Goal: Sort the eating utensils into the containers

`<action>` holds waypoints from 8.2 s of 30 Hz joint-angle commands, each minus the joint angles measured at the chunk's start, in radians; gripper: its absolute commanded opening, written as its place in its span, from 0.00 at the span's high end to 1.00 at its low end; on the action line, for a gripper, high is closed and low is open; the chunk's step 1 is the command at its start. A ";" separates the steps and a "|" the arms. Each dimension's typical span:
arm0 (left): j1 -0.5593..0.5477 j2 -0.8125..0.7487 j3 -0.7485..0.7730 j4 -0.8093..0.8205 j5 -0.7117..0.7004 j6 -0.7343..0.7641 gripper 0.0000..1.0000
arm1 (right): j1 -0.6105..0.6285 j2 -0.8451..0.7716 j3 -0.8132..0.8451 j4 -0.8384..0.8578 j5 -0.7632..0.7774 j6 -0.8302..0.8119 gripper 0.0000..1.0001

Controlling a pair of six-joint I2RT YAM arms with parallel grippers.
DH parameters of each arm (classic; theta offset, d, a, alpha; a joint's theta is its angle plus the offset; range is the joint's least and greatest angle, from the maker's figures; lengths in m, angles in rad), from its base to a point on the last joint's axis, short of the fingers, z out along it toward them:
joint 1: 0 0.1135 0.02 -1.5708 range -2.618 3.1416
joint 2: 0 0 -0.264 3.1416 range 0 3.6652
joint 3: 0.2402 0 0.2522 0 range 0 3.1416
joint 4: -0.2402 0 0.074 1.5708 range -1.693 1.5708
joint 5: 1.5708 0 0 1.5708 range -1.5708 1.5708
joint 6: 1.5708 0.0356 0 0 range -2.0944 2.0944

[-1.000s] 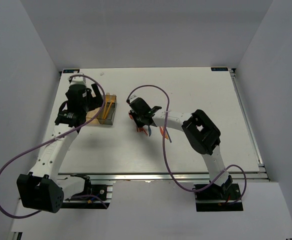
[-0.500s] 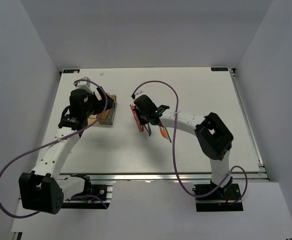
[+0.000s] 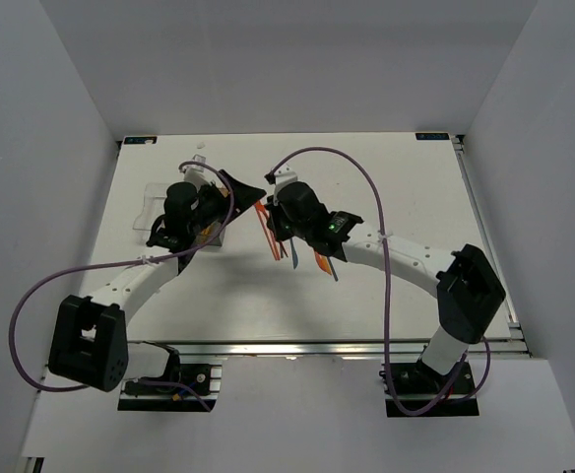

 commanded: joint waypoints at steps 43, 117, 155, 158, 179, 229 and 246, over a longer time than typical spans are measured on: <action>-0.012 0.438 0.772 -0.657 -0.911 0.908 1.00 | -0.134 -0.526 -0.367 -0.053 0.175 0.037 0.11; -0.041 -0.061 0.441 -0.835 -0.846 0.637 0.02 | -0.238 0.036 -0.159 -0.090 0.034 -0.046 0.70; -0.041 -0.343 0.111 -0.715 -0.770 0.666 0.02 | -0.250 0.288 -0.027 -0.119 0.032 -0.057 0.79; -0.041 -0.343 0.114 -0.718 -0.759 0.666 0.02 | -0.252 0.308 -0.030 -0.120 0.032 -0.054 0.79; -0.047 -0.214 -0.016 -0.204 -0.112 0.183 0.02 | -0.252 0.055 -0.049 -0.098 -0.042 0.026 1.00; 0.128 0.419 0.790 -0.662 -0.714 0.888 1.00 | -0.296 -0.523 -0.447 0.074 -0.142 0.045 0.11; 0.185 0.511 0.666 -0.531 -0.657 0.915 0.98 | -0.332 -0.500 -0.478 0.108 -0.193 0.020 0.11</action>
